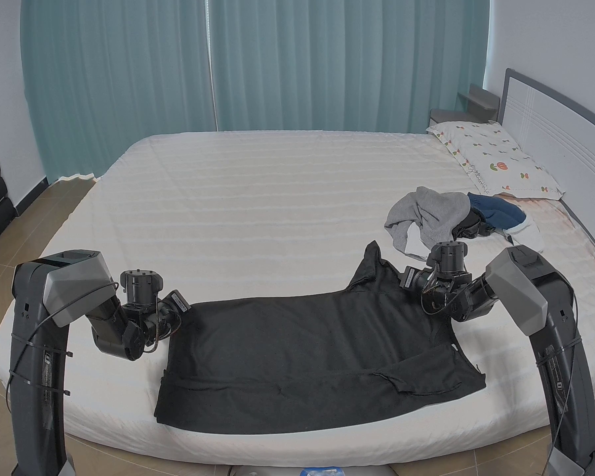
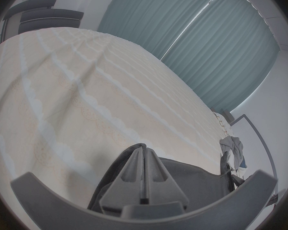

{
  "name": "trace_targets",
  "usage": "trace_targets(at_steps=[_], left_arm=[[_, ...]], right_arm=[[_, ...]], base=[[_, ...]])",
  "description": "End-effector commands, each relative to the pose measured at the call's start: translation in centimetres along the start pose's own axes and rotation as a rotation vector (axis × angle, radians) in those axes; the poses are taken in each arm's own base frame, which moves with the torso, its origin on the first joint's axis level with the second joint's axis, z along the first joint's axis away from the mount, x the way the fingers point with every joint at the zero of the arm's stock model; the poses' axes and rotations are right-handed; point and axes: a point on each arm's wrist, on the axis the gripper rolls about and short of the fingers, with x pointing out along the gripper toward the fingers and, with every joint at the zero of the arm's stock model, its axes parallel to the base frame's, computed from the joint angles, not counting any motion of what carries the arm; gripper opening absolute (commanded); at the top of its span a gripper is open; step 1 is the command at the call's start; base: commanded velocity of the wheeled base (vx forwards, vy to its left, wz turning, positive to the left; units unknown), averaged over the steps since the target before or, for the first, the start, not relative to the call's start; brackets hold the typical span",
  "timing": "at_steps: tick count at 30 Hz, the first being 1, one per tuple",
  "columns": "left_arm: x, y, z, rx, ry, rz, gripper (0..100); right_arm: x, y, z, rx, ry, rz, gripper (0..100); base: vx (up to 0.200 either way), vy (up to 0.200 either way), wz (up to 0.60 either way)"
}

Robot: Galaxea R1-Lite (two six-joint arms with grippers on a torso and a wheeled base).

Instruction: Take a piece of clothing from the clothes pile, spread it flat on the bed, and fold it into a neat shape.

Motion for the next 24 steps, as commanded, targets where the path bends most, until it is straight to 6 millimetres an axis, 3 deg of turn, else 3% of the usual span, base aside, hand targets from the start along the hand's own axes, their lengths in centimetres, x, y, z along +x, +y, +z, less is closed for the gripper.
trace_targets(at_steps=[1, 8, 18, 24], left_arm=[[0.0, 0.0, 0.1, 0.000, -0.002, -0.001, 0], [0.0, -0.1, 0.1, 0.000, -0.003, -0.002, 0], [-0.3, -0.1, 0.7, -0.006, -0.017, -0.006, 0], [-0.9, -0.5, 1.4, -0.008, -0.032, -0.014, 0]], right_arm=[[0.0, -0.1, 0.3, 0.002, -0.006, -0.001, 0], [-0.1, -0.5, 0.3, 0.005, -0.013, -0.024, 0], [-2.6, -1.8, 3.9, 0.050, -0.066, -0.040, 0], [-3.2, -1.7, 4.0, 0.089, -0.086, -0.030, 0]], base=[[0.000, 0.000, 0.00], [0.000, 0.000, 0.00], [0.000, 0.000, 0.00], [0.000, 0.000, 0.00]])
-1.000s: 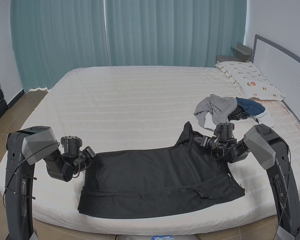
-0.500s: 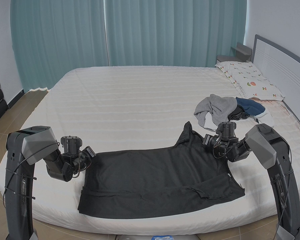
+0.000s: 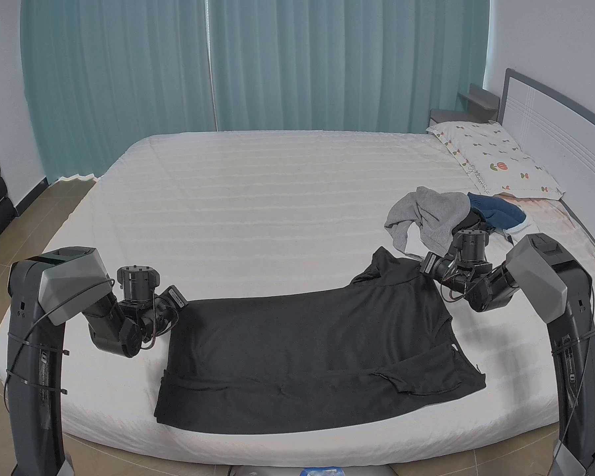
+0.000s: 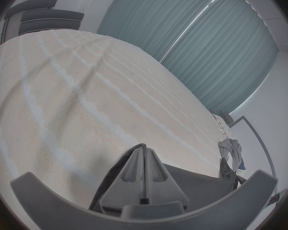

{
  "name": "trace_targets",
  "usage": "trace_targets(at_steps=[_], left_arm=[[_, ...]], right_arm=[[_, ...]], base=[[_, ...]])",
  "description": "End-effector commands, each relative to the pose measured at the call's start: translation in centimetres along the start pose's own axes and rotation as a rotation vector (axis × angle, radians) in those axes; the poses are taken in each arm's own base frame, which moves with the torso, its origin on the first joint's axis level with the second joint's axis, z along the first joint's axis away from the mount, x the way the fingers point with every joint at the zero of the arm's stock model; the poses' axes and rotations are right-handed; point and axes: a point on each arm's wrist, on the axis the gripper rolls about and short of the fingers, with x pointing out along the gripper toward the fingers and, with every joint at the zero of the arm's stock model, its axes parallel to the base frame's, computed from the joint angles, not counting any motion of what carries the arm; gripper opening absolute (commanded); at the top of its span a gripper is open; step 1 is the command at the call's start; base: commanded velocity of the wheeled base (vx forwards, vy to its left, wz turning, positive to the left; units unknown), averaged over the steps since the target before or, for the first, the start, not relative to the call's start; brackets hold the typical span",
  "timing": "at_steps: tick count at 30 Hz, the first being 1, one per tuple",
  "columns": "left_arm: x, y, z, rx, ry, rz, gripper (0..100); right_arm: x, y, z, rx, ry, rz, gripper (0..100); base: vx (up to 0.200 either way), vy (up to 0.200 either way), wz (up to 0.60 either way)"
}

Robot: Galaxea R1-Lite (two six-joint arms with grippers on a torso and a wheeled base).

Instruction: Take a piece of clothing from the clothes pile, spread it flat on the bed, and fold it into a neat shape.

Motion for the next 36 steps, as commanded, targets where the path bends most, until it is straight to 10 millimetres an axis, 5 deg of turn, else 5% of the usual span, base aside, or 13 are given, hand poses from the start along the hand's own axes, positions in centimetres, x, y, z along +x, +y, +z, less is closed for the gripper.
trace_targets(at_steps=[1, 19, 36], left_arm=[[-0.7, -0.4, 0.7, -0.002, -0.013, -0.007, 0], [-2.9, -0.5, 1.6, -0.001, -0.040, 0.000, 0], [-4.1, -0.7, 2.8, -0.006, -0.085, -0.007, 0]], right_arm=[[-0.8, 0.2, 0.5, 0.005, -0.018, 0.010, 0], [-2.9, -1.1, 0.0, 0.096, -0.085, 0.027, 0], [-4.9, 0.9, 0.6, 0.157, -0.126, 0.101, 0]], base=[[0.000, 0.000, 0.00], [0.000, 0.000, 0.00], [0.000, 0.000, 0.00]])
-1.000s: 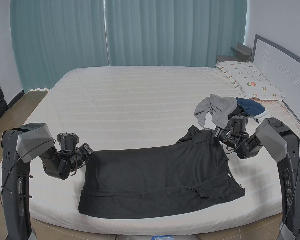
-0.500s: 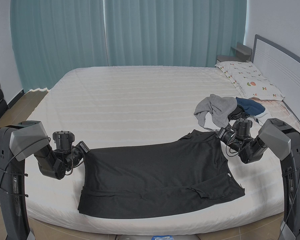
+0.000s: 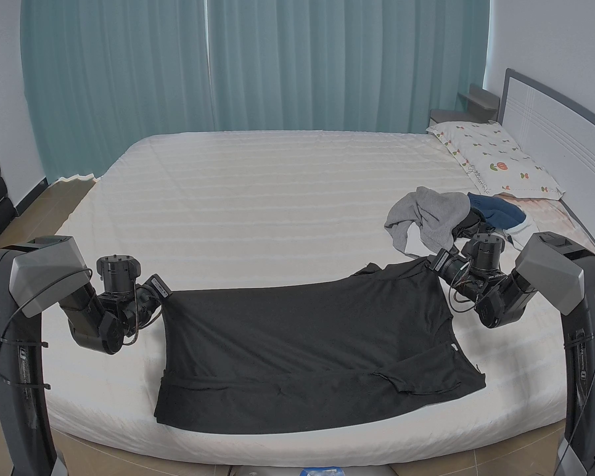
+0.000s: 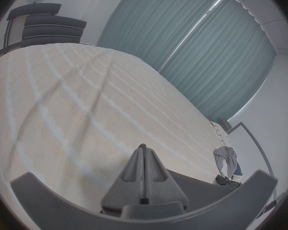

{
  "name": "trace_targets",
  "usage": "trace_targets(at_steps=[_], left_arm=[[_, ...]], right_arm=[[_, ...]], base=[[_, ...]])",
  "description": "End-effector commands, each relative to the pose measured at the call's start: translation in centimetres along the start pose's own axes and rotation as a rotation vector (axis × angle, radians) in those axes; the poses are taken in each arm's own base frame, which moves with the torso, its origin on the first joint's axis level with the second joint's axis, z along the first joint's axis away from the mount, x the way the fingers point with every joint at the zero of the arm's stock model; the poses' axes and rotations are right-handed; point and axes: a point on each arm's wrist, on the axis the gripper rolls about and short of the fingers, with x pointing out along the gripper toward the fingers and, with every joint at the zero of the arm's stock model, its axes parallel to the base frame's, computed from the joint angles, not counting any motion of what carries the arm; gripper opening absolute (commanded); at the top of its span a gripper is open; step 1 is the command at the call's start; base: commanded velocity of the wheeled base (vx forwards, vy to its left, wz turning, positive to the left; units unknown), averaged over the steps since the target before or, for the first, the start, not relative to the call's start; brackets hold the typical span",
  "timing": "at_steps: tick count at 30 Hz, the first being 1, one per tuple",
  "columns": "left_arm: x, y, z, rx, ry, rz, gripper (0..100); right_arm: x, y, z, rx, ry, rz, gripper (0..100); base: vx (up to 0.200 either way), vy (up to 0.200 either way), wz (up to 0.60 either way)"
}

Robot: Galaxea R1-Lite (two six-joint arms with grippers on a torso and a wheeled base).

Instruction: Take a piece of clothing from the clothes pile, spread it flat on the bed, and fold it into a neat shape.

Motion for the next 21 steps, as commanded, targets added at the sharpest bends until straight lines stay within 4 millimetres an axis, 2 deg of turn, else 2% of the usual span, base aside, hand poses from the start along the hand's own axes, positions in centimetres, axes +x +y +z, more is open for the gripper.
trace_targets(at_steps=[1, 8, 11, 21], left_arm=[[-0.3, -0.2, 0.3, -0.001, -0.007, -0.004, 0], [-0.3, 0.0, 0.2, -0.002, -0.005, 0.000, 0], [-0.4, -0.1, 0.3, -0.002, -0.007, -0.002, 0], [-0.7, 0.0, 0.4, 0.006, -0.011, -0.004, 0]], right_arm=[[-0.4, 0.7, -0.2, 0.033, 0.010, 0.012, 0], [-0.9, 1.1, 0.4, 0.036, -0.014, 0.023, 0], [-1.4, 1.5, 1.6, 0.038, -0.035, 0.034, 0], [-2.7, 0.7, -0.7, 0.023, 0.020, -0.003, 0]], base=[[0.000, 0.000, 0.00], [0.000, 0.000, 0.00], [0.000, 0.000, 0.00], [0.000, 0.000, 0.00]])
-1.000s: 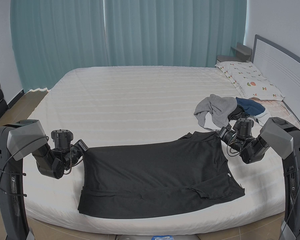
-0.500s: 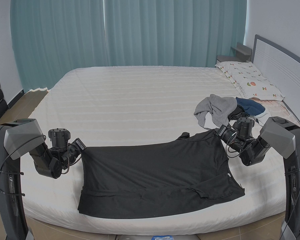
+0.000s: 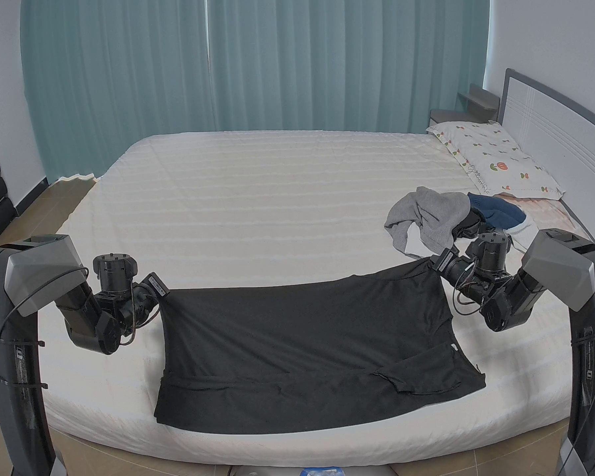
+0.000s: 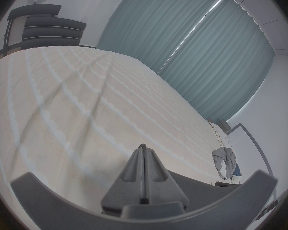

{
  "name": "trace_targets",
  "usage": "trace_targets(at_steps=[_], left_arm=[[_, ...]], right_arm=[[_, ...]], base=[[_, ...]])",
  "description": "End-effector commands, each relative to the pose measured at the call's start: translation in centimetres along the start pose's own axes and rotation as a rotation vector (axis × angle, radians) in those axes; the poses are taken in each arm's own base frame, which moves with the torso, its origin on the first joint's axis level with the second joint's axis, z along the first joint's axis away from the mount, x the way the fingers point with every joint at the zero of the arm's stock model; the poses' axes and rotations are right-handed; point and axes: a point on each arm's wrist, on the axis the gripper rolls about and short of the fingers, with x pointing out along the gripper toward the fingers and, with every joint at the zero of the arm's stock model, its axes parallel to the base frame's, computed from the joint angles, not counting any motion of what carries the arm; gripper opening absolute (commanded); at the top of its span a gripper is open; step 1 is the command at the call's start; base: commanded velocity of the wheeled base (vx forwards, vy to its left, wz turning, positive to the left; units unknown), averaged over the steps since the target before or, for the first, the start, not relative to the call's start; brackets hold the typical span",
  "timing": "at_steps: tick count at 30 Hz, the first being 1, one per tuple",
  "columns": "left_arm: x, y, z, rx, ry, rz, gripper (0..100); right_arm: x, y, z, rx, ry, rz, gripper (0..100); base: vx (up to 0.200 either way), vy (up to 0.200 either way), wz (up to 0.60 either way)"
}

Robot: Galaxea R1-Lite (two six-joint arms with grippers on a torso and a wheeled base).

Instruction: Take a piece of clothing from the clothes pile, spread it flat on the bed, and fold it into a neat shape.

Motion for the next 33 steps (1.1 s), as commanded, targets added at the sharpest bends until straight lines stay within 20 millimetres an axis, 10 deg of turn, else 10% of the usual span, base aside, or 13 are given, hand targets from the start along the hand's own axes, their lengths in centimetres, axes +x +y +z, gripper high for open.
trace_targets(at_steps=[1, 33], left_arm=[[-0.1, 0.1, -0.1, 0.005, 0.004, 0.001, 0], [-0.5, 0.1, -0.5, 0.049, 0.027, -0.002, 0]], right_arm=[[-0.9, -0.4, -0.9, 0.008, 0.002, 0.006, 0], [-2.8, -3.1, -1.4, -0.028, -0.050, -0.015, 0]], base=[[0.000, 0.000, 0.00], [0.000, 0.000, 0.00]])
